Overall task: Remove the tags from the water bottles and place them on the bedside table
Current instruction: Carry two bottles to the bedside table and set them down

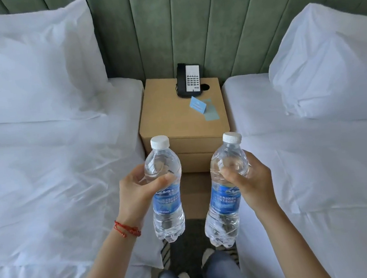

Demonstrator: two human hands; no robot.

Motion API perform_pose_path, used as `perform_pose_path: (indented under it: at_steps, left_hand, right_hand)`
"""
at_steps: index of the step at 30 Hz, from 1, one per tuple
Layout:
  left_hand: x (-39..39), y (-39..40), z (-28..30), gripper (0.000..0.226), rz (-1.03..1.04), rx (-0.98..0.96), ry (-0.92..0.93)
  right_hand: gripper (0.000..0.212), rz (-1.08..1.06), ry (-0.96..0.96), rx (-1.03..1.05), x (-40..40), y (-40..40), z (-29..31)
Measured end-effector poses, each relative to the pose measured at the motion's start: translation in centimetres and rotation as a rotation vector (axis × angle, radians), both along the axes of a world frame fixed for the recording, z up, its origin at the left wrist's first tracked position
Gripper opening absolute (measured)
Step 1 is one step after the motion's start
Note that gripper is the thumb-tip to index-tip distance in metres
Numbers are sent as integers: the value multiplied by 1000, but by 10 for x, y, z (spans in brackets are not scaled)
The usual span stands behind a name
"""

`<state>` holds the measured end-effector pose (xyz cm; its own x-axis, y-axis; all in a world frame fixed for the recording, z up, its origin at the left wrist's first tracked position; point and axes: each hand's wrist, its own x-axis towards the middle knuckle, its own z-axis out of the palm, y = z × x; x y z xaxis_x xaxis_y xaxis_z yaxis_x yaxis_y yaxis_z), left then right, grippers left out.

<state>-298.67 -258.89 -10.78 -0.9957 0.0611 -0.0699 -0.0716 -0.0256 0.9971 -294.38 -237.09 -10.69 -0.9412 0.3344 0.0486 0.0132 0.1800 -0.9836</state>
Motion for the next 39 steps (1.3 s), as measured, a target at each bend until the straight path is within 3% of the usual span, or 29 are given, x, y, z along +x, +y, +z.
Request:
perform_pose_path:
  at_steps: [11,15,18,34,39]
  left_hand:
    - [-184,39,-24,45,24,-75,-19]
    - [-251,54,-31,36,63,-101,-43]
    - [-297,62,-37,40,95,-112,-69]
    - [-487,63,-124,53,19,-327,-198]
    - [-519,66,-144,59,-7,-380,-236]
  right_hand:
    - [50,48,-38,-12,-194,38,-22]
    - [49,74,-68,-11,-266,53,-26]
    - [45,69,-103,-8,-314,60,-30]
    - [66,-73,-368,55,-461,55,-97]
    - [59,-68,-409,75,-494,53,-119]
